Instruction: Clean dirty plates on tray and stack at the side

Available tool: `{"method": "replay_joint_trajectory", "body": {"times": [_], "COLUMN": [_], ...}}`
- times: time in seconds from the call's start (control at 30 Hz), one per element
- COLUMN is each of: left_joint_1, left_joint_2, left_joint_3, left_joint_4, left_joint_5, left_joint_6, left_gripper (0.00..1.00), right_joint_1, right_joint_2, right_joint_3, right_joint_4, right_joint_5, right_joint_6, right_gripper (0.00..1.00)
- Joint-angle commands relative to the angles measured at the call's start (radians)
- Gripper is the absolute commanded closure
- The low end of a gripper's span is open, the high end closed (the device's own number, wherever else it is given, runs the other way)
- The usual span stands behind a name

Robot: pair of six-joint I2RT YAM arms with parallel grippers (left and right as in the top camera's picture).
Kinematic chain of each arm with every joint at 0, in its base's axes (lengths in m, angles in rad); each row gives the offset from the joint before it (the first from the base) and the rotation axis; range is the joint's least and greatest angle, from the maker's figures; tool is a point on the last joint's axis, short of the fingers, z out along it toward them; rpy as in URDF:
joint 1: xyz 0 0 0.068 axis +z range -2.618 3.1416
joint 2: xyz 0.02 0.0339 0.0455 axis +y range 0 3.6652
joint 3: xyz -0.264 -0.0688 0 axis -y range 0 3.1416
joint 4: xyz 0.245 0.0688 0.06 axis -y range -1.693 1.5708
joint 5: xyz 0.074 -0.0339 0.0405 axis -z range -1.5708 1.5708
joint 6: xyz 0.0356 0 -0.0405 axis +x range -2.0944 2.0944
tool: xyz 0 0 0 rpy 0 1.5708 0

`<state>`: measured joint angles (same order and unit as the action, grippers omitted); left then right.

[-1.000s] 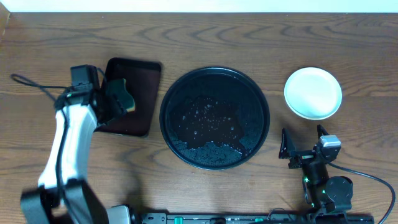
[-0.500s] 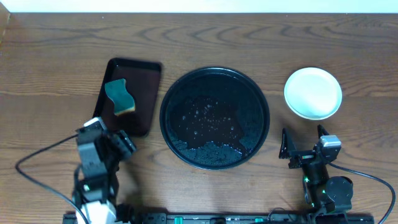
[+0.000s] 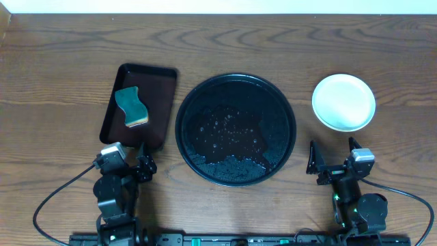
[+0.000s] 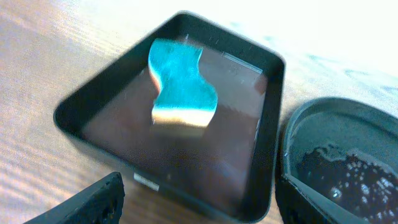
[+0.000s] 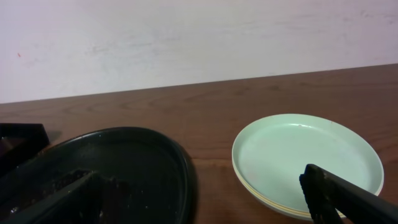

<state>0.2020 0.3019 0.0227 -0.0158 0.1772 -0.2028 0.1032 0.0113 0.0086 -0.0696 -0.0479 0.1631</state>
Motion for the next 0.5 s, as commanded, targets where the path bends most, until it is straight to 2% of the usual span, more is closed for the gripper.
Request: {"method": "replay_joint_trajectory", "body": {"times": [0.0,0.23,0.4,0.47], "left_joint_1": [0.002,-0.075,-0.149,-0.151], "left_joint_2": [-0.084,-0.304,-0.300,-0.300], "left_joint_3": [-0.019,-0.019,-0.019,-0.019], "left_joint_4": [-0.042,-0.037,-0.044,-0.045], "left_joint_5": [0.016,0.016,0.014,0.013], "left_joint_6": [0.071,0.073,0.088,0.135], "left_gripper": [0.21,0.21,0.21,0.21], "right_joint_1": [-0.006,-0.006,-0.006,-0.006], "right_joint_2": [-0.006,-0.006,-0.006,-0.006], "right_joint_3": [-0.003,-0.003,-0.003,-0.003], "right_joint_4": [-0.002,-0.002,-0.002,-0.002], "right_joint_5": [0.006,0.006,0.006,0.006], "right_joint_6": [-0.015,-0.015,-0.015,-0.015], "right_gripper": [0.01,0.01,0.01,0.01]}}
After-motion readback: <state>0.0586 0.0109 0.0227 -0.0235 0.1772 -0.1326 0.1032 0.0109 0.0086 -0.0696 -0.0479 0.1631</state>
